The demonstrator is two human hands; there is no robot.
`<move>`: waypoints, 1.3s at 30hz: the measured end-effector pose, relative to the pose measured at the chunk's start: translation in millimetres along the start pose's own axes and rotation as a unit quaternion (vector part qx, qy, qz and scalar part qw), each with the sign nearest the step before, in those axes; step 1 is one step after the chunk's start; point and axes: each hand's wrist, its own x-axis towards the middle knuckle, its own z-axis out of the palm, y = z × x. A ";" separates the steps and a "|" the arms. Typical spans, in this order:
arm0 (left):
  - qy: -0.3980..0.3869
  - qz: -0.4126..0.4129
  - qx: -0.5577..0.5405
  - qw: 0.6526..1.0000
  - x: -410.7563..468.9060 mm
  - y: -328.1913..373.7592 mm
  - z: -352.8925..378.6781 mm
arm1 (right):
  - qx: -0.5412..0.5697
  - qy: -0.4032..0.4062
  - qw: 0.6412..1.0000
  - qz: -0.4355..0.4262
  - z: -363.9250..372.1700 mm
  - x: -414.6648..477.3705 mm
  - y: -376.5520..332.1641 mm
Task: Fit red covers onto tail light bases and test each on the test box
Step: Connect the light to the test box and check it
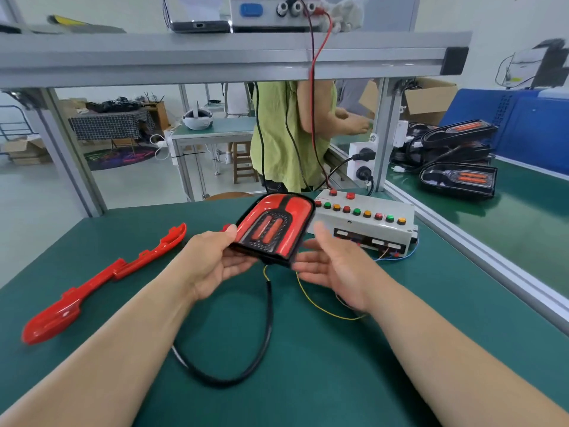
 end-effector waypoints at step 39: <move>0.071 0.240 0.402 0.881 -1.9 0.1 -29.7 | -0.192 -0.005 0.979 -0.071 9.1 -4.9 5.8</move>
